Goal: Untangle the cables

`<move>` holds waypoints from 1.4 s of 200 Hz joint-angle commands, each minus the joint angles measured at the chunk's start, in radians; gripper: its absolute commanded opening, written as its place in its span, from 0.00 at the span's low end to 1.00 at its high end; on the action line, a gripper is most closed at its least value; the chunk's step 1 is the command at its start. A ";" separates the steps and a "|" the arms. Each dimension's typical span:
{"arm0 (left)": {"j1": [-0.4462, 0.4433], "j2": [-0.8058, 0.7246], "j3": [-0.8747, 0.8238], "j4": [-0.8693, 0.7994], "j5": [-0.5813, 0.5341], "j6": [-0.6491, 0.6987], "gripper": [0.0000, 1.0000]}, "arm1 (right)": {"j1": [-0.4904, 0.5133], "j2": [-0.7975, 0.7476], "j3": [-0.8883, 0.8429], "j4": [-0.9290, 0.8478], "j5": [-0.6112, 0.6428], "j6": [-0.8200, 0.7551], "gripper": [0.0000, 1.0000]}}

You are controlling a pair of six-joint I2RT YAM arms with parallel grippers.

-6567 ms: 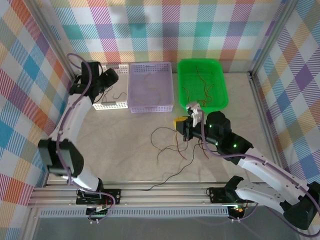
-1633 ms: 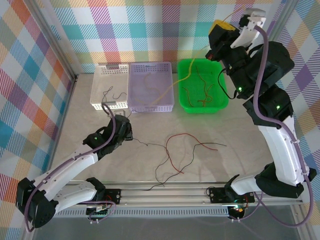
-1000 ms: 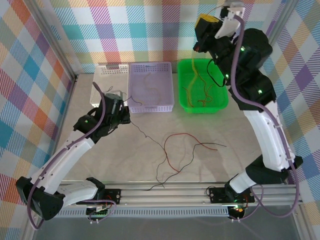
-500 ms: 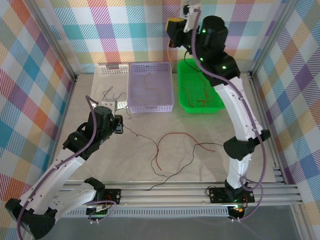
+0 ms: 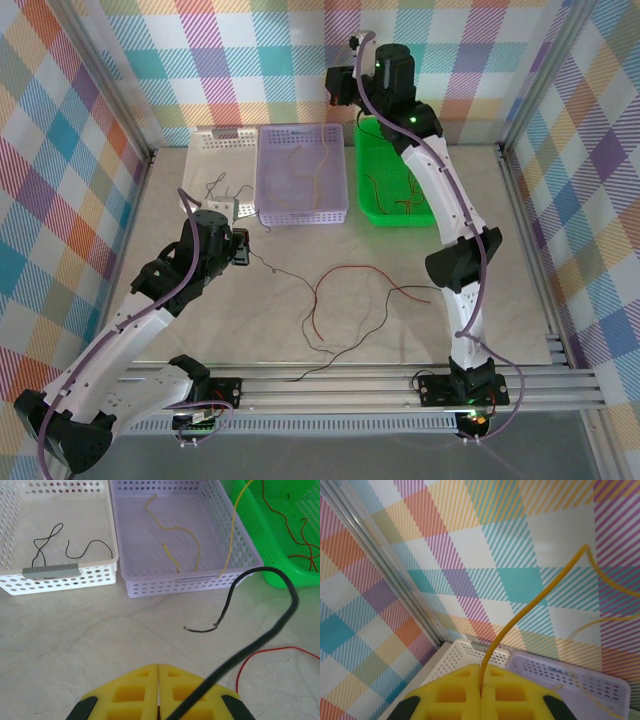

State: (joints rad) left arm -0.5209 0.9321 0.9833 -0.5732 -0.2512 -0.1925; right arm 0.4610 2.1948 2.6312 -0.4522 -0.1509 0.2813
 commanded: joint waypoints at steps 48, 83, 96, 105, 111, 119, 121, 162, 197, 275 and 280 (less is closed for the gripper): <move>0.009 -0.007 -0.004 0.012 0.018 0.013 0.00 | 0.011 0.043 0.048 0.032 -0.133 0.046 0.00; 0.009 -0.008 -0.006 0.010 0.018 0.014 0.00 | 0.005 0.129 0.048 -0.003 -0.192 0.077 0.00; 0.009 -0.008 -0.005 0.010 0.018 0.015 0.00 | 0.002 0.147 0.058 -0.004 -0.199 0.084 0.00; 0.009 -0.007 -0.005 0.010 0.019 0.015 0.00 | 0.001 0.151 0.059 0.002 -0.197 0.086 0.00; 0.009 -0.006 -0.005 0.010 0.020 0.014 0.00 | 0.001 0.153 0.059 0.009 -0.197 0.087 0.00; 0.009 -0.006 -0.006 0.010 0.022 0.015 0.00 | -0.001 0.155 0.063 0.013 -0.188 0.086 0.00; 0.009 -0.007 -0.005 0.009 0.021 0.015 0.00 | 0.000 0.156 0.064 0.013 -0.184 0.085 0.00; 0.009 -0.004 -0.004 0.012 0.028 0.015 0.00 | -0.001 0.125 0.103 0.014 -0.192 0.094 0.00; 0.009 -0.006 -0.003 0.010 0.027 0.016 0.00 | -0.001 0.080 0.120 0.059 -0.206 0.122 0.00; 0.009 -0.003 -0.003 0.008 0.028 0.018 0.00 | -0.012 0.030 0.193 0.133 -0.218 0.202 0.00; 0.009 -0.003 -0.005 0.009 0.029 0.018 0.00 | -0.013 0.032 0.193 0.136 -0.219 0.202 0.00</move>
State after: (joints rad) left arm -0.5209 0.9321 0.9836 -0.5732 -0.2268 -0.1890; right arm 0.4580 2.2623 2.7991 -0.3698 -0.3538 0.4576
